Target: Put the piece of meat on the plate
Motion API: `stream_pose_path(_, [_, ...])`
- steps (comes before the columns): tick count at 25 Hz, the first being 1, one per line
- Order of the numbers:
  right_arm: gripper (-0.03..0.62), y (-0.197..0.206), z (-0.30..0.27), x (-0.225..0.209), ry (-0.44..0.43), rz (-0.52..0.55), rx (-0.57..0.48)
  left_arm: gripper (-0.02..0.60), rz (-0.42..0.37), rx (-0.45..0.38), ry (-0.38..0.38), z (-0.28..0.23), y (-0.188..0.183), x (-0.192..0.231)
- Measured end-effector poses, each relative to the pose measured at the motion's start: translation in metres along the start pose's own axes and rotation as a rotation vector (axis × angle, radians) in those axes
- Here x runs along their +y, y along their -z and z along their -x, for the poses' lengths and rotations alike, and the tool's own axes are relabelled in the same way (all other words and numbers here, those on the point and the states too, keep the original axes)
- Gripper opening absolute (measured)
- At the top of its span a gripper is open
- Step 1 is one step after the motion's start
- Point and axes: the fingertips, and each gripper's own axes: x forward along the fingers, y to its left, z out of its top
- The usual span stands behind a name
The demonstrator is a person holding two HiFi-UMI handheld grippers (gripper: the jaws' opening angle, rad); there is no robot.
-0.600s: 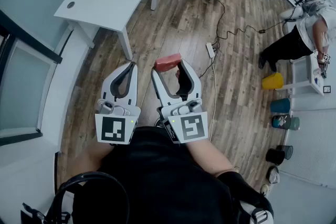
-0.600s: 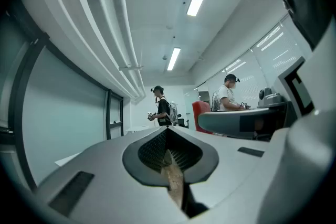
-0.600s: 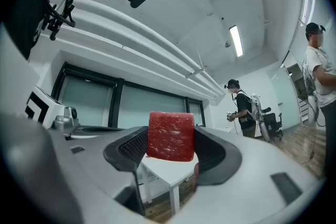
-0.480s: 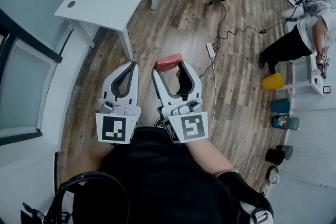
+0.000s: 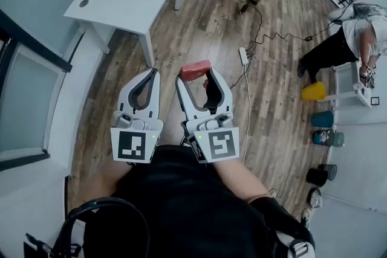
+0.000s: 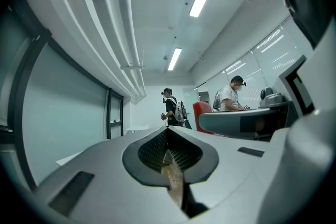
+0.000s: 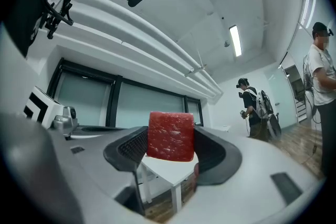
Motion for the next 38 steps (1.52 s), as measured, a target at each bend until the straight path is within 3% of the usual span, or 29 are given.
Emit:
stream_pose_path(4, [0.278,0.002,0.002,0.011,0.009,-0.016,-0.022,-0.002,0.003,-0.007,0.004,0.011,0.005,0.009])
stream_pose_path(8, [0.278,0.004,-0.022,0.036,0.018,-0.023,-0.054,-0.002,0.012,-0.014,0.012,0.016,0.012,0.046])
stream_pose_path(18, [0.278,0.02,-0.05,0.055,0.064,-0.008,0.006,-0.002,0.023,-0.011,0.036,0.016,0.018,0.085])
stream_pose_path(26, [0.278,0.033,-0.089,0.022,0.048,-0.01,0.032,-0.002,0.021,0.022,0.026,-0.031,0.034,0.092])
stream_pose_path(38, [0.278,0.037,-0.149,-0.06,-0.017,-0.029,0.036,-0.002,0.025,0.023,-0.032,-0.132,0.033,0.082])
